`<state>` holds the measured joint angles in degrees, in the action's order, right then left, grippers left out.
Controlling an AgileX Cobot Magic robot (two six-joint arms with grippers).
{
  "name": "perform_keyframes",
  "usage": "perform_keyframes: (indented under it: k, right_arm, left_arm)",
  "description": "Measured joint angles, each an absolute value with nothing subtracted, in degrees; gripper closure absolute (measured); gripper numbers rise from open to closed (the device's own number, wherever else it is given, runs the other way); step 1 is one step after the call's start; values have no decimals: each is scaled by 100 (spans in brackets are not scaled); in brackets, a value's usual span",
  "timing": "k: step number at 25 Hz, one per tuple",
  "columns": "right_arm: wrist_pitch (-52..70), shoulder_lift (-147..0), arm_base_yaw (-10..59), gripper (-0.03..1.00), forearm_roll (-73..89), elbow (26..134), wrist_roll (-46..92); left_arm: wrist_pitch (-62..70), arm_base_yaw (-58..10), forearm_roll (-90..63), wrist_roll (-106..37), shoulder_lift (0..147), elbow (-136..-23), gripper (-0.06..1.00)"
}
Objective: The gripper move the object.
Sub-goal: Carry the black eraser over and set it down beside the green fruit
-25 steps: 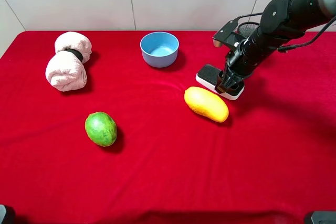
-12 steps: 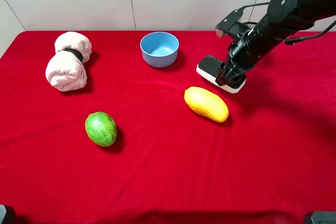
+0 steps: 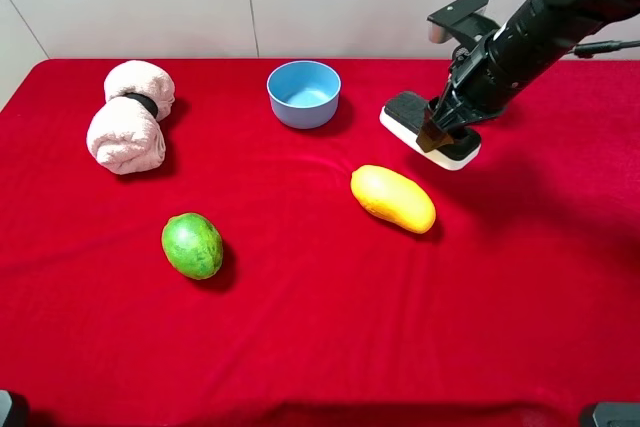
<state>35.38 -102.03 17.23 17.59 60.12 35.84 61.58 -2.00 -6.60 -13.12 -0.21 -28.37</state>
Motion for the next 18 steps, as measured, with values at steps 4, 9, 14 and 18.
perform_keyframes:
  k: [4,9,14,18]
  right_arm:
    - [4046,-9953,1723,52,1770,6012,3097]
    - [4429,-9637,1772,52,1766,6012,2502]
    - [4571,-9369,2263,52,1644,6012,1887]
    - [4642,-9320,2702,52,1500,6012,1323]
  left_arm:
    - [6158,-200,-660,-1312,-21,-2837,-4]
    - [6158,-200,-660,-1312,-21,-2837,-4]
    - [6158,-200,-660,-1312,-21,-2837,-4]
    - [6158,-200,-660,-1312,-21,-2837,-4]
